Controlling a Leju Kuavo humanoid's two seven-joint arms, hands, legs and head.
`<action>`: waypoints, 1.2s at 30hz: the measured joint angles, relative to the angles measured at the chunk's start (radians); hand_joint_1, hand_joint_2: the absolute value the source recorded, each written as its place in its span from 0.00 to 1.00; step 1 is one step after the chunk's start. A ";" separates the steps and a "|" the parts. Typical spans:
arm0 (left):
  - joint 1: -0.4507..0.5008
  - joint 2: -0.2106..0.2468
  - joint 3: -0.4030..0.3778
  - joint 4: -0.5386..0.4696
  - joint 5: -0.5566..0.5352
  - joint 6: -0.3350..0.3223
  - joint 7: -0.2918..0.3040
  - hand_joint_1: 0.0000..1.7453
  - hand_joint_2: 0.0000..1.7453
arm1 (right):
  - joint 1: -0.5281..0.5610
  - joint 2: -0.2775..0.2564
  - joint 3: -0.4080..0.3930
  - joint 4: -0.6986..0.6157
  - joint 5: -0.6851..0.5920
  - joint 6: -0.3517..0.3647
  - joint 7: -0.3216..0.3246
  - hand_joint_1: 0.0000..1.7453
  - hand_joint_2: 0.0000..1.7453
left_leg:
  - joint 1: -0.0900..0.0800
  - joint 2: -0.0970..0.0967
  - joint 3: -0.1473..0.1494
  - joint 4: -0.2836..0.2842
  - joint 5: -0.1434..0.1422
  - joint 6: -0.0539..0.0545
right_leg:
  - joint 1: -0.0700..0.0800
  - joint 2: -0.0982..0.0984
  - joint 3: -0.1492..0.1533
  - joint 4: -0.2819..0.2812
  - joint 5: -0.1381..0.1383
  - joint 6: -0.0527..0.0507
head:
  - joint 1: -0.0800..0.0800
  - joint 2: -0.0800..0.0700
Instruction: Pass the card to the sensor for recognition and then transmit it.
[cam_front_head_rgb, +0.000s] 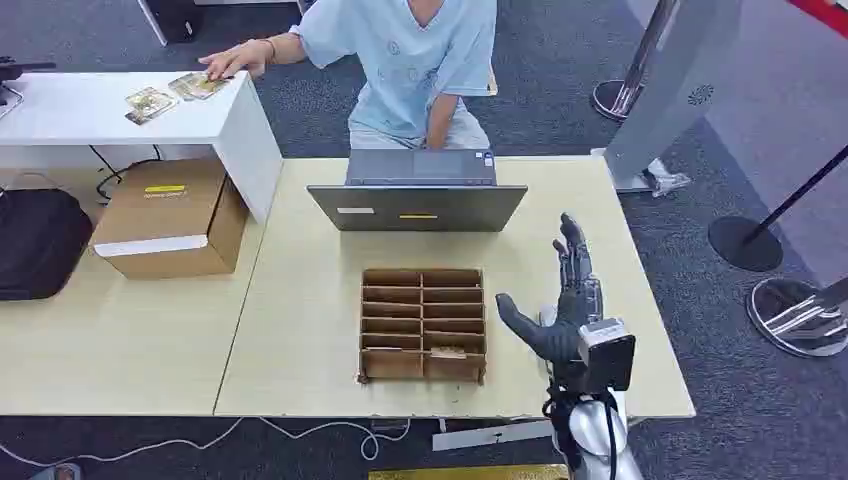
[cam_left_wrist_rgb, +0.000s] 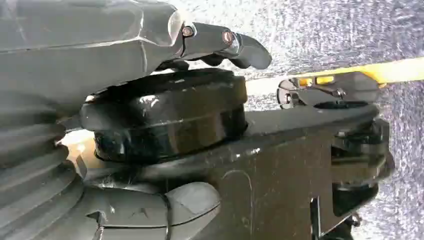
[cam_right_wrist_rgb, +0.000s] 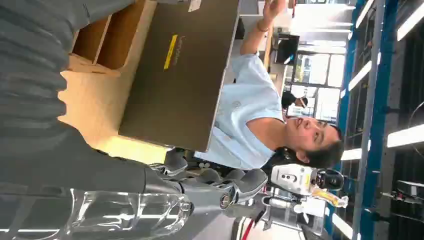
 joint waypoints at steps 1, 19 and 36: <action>0.000 0.000 -0.007 0.000 -0.005 -0.004 0.000 0.00 1.00 | 0.000 0.000 0.000 0.000 0.000 0.000 0.000 0.00 1.00 | 0.000 0.000 0.000 0.000 0.000 0.000 | 0.000 0.000 0.000 0.000 0.000 0.000 | 0.000 0.000; -0.001 0.013 -0.106 -0.005 -0.095 -0.064 -0.027 0.00 1.00 | -0.045 -0.005 0.000 -0.034 0.123 -0.102 -0.021 0.00 1.00 | 0.000 -0.001 0.000 0.000 0.000 0.000 | 0.000 0.000 0.000 0.000 0.000 0.000 | 0.000 0.000; 0.003 0.009 -0.108 -0.005 -0.053 -0.026 -0.040 0.00 1.00 | -0.257 -0.005 0.051 -0.056 0.704 -0.416 0.141 0.00 1.00 | 0.000 0.000 0.000 0.000 0.001 0.001 | 0.000 0.000 0.000 0.001 0.000 0.000 | 0.000 0.000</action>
